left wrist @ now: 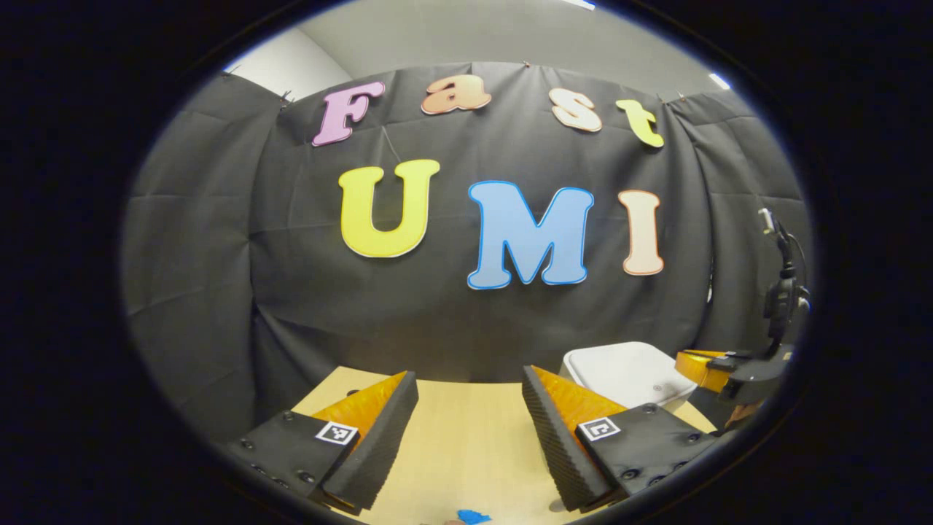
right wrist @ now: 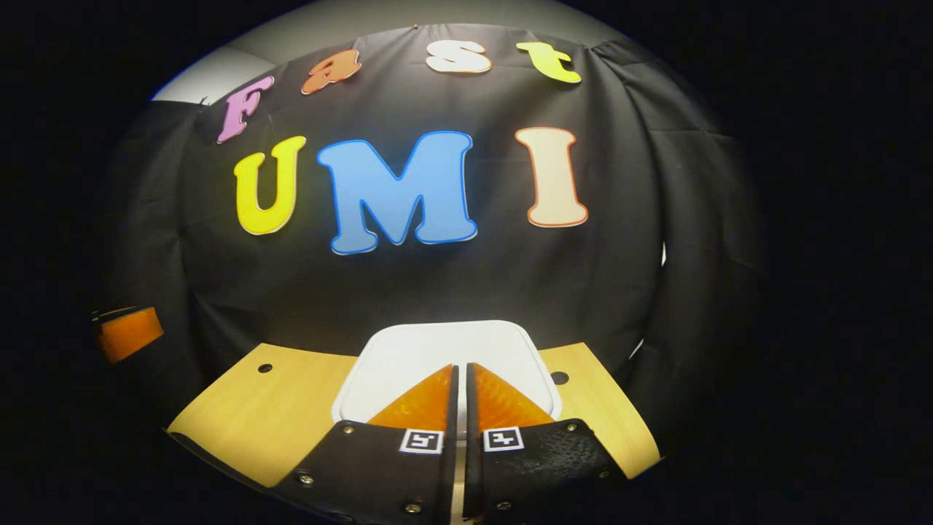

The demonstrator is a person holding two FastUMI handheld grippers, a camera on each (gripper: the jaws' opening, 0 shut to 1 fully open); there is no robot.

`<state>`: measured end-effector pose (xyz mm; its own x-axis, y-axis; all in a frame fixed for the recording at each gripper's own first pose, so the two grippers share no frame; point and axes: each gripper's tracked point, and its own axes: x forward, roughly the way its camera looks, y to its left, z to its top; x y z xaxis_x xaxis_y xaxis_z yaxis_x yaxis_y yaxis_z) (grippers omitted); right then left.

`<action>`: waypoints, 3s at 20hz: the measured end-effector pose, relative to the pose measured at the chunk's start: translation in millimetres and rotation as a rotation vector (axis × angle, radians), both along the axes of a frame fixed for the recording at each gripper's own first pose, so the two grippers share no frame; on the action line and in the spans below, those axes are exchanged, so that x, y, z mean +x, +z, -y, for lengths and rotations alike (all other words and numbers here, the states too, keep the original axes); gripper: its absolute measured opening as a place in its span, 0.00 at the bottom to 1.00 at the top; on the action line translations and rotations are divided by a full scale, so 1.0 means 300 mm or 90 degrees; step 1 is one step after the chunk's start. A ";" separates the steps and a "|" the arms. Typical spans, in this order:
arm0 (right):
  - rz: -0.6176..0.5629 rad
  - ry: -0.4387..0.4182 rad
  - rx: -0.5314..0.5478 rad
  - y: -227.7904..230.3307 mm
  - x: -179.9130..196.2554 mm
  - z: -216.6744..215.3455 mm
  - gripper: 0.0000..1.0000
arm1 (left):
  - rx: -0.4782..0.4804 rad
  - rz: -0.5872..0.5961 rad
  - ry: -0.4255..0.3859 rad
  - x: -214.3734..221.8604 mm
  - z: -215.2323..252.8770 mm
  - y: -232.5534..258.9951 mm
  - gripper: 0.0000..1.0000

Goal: Press the lid of the desktop garbage bin to open it, pick up the crumpled paper on the desktop and throw it into the bin, then pick up the pop can on the desktop and drop it into the bin, and finally close the garbage bin lid.

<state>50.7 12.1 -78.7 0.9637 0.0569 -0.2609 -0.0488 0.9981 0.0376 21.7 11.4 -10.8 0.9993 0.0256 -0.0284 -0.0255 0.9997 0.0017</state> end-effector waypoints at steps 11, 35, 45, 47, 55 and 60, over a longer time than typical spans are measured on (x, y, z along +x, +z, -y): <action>-0.051 0.009 -0.017 -0.098 0.023 -0.002 0.05 | 0.001 -0.008 0.013 0.045 -0.039 -0.014 0.96; 0.149 0.031 0.042 0.235 -0.042 0.002 0.05 | 0.004 -0.018 -0.017 0.021 0.002 -0.061 0.96; 0.142 0.048 0.038 0.234 -0.087 -0.015 0.71 | 0.010 -0.098 -0.045 0.007 0.013 -0.338 0.96; 0.143 0.047 0.041 0.236 -0.097 -0.015 0.71 | 0.017 -0.140 -0.055 -0.007 0.020 -0.466 0.94; 0.136 0.014 0.042 0.225 -0.128 0.053 0.70 | 0.015 -0.322 -0.097 -0.068 0.042 -1.033 0.96; 0.123 -0.015 0.043 0.196 -0.148 0.108 0.71 | -0.002 -0.410 -0.096 -0.106 0.030 -1.267 0.95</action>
